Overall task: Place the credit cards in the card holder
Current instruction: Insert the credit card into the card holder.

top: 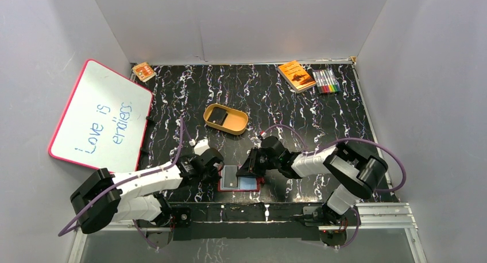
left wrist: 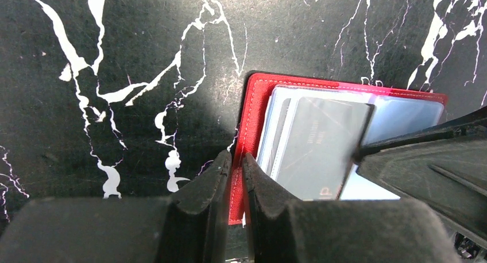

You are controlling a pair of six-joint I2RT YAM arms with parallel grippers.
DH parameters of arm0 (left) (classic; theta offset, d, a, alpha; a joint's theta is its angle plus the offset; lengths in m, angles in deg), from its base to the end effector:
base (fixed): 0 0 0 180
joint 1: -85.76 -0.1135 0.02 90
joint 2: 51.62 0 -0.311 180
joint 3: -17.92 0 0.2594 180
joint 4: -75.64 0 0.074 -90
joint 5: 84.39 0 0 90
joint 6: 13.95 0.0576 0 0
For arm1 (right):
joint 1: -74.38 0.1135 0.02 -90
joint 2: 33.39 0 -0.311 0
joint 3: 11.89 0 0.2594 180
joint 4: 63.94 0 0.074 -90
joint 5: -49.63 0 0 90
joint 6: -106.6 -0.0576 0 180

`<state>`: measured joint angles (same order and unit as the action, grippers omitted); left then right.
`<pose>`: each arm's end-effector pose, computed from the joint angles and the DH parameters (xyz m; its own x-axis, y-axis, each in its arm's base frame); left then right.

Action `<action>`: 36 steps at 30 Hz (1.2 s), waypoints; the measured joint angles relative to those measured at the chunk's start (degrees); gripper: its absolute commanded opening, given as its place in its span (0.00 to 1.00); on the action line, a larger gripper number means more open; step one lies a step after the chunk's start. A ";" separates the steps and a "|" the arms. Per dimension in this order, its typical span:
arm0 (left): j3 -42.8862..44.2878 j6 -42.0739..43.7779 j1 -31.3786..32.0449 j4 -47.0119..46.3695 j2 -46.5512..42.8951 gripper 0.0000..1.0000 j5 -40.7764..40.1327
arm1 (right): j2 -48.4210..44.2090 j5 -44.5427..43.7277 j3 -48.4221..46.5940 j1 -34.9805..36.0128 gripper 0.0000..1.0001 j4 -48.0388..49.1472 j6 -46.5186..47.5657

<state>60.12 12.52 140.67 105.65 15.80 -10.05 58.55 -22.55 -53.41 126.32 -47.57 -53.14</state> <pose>0.1329 -0.1621 0.1838 -0.8365 -0.3087 -0.4527 -0.1110 0.9046 -0.4117 0.1726 0.2491 0.1523 -0.9694 0.2106 -0.1262 0.0101 0.5477 0.8366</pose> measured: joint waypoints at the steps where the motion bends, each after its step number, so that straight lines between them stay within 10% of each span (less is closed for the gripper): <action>1: -0.02 -0.04 0.00 0.22 -0.13 0.12 0.00 | -0.46 -0.20 -0.17 0.00 0.37 -0.96 0.50; 8: -0.17 -0.20 0.00 2.12 -1.27 0.12 -0.22 | -3.96 -1.84 -0.72 0.00 0.52 -6.99 2.71; 25: -0.20 -0.17 0.00 4.39 -2.82 0.12 -1.29 | -1.79 -2.14 -9.01 0.22 0.11 -18.45 9.46; 36: -0.28 0.02 0.00 4.39 -2.82 0.11 -1.27 | 1.07 -1.42 -10.38 0.59 0.19 -20.61 10.40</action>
<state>59.83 12.54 140.67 110.05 12.98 -11.32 59.62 -23.97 -63.79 126.91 -68.18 -42.73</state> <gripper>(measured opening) 0.114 0.126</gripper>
